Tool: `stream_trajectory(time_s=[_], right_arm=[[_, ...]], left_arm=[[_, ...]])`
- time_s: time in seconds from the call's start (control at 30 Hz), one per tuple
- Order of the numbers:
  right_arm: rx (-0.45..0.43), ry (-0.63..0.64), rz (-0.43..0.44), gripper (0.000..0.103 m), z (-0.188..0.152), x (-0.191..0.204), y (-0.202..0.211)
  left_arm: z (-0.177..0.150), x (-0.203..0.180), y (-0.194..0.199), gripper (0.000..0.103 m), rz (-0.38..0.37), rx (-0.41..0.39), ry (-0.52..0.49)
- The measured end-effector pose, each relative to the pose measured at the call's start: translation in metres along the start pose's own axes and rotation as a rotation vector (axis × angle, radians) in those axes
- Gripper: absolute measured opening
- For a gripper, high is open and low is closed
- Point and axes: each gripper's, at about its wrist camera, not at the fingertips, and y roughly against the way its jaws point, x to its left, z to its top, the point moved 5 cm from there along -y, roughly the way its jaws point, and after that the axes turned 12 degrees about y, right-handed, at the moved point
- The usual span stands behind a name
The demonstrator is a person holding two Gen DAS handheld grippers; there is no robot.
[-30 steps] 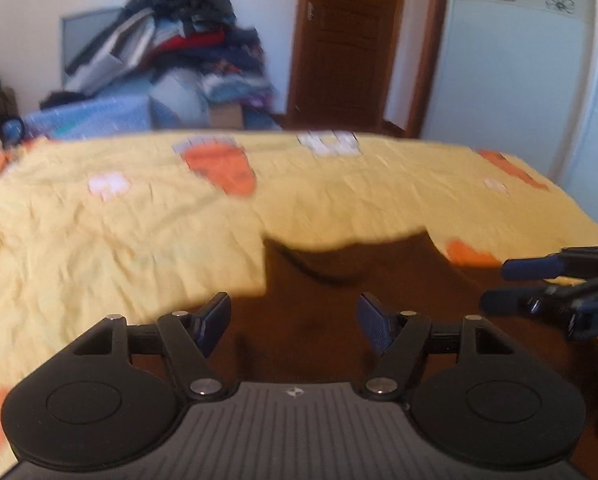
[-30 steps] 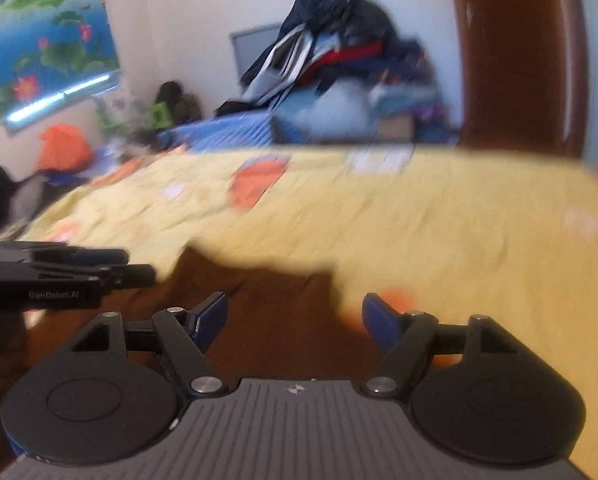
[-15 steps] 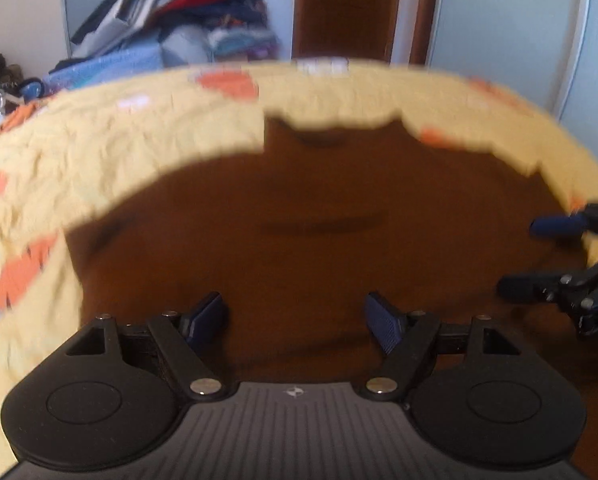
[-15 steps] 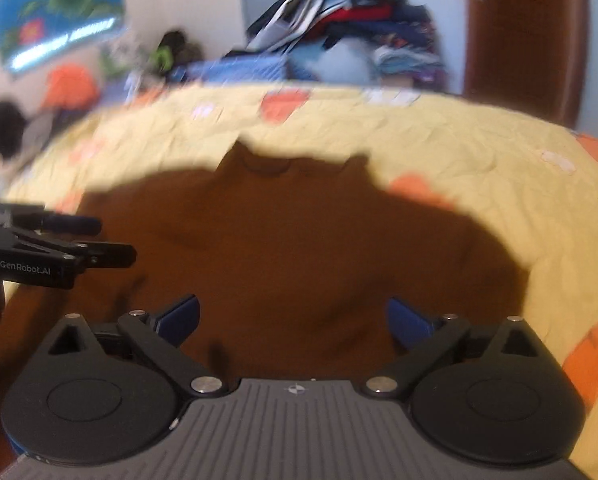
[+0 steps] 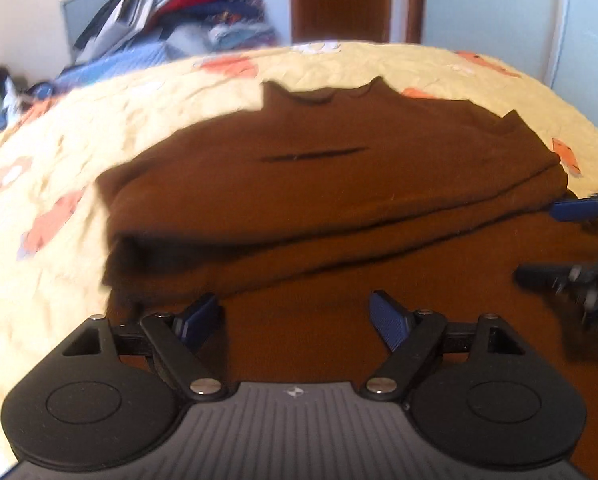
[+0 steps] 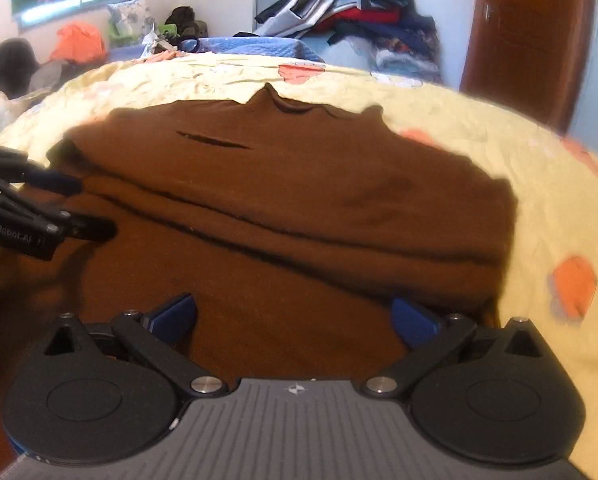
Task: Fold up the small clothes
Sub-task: 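Fold the held hem over the sweater body and open both grippers, then move both open grippers to the long side edge of the sweater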
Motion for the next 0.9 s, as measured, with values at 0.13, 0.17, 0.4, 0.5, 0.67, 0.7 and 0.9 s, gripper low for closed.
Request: stream_trajectory(time_s=[0.13, 0.17, 0.4, 0.5, 0.67, 0.7, 0.9], right_arm=[[0.031, -0.095, -0.008, 0.103, -0.006, -0.001, 0.039], [0.014, -0.098, 0.013, 0.103, -0.013, 0.005, 0.052], [0.03, -0.181, 0.055, 0.103, -0.066, 0.023, 0.105], [0.023, -0.297, 0.074, 0.103, -0.078, 0.01, 0.121], [0.049, -0.471, 0.111, 0.103, -0.094, -0.017, 0.12], [0.058, -0.48, 0.12, 0.103, -0.096, -0.019, 0.116], [0.07, -0.511, 0.27, 0.103, -0.102, -0.011, 0.123]], left_arm=[[-0.027, 0.021, 0.034, 0.084, -0.004, 0.043, -0.004], [-0.035, 0.026, 0.044, 0.084, -0.006, 0.043, 0.0], [-0.071, 0.081, 0.125, 0.084, -0.058, 0.004, 0.191], [-0.064, 0.102, 0.151, 0.084, -0.149, -0.019, 0.301], [-0.068, 0.126, 0.124, 0.084, -0.348, 0.152, 0.551], [-0.075, 0.127, 0.118, 0.086, -0.325, 0.19, 0.569], [-0.094, 0.123, 0.13, 0.084, -0.448, 0.218, 0.607]])
